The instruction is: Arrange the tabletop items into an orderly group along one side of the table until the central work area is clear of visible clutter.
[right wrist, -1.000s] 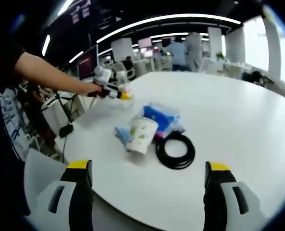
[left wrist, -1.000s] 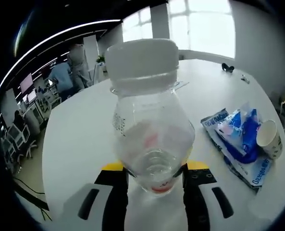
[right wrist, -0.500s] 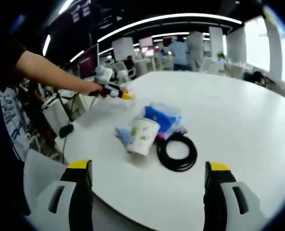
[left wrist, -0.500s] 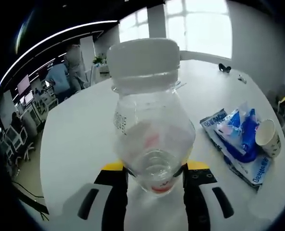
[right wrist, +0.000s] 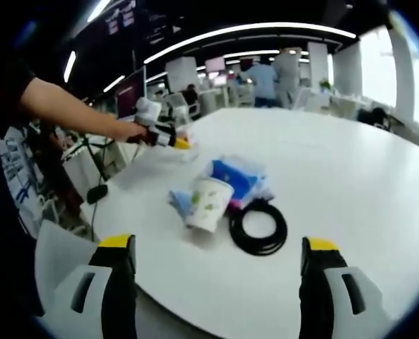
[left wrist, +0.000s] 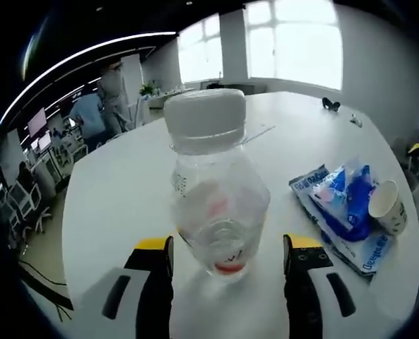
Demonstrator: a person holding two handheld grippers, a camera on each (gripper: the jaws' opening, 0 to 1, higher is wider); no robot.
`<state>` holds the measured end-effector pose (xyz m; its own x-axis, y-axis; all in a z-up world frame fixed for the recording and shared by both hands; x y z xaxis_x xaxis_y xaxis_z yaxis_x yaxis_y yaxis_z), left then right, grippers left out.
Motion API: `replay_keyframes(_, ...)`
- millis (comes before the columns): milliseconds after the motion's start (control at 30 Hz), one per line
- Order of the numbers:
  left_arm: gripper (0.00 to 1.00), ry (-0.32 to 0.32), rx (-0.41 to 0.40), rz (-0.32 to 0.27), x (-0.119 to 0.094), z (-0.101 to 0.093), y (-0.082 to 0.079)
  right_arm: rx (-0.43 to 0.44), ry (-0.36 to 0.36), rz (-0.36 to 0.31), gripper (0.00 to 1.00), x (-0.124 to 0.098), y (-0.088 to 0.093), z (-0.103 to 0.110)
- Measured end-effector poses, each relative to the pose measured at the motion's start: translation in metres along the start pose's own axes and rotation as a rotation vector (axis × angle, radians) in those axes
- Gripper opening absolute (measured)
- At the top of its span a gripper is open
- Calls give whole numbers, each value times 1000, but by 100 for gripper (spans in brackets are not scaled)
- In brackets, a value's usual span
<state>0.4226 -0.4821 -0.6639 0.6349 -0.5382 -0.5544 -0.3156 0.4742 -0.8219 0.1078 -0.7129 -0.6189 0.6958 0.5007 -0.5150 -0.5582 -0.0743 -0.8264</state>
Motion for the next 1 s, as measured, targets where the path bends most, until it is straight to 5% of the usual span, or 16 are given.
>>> replay_keyframes(1000,67,-24,-44,8,-64,-27,11,-77,23,-81,93,-28,-26,-4)
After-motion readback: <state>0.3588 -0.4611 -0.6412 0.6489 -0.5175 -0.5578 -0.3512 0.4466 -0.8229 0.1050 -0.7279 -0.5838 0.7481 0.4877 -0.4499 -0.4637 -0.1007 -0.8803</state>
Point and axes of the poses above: the point that each gripper's makers call its tool centre point, and the gripper's own axes: x roughly forward along the fingers, z roughly to its left, y roughly out of its underside, the point moved 1 cm from there along -x, roughly backward along the fingers, and after that the axes turned 9 degrees about -y, right-handed, at the moved point
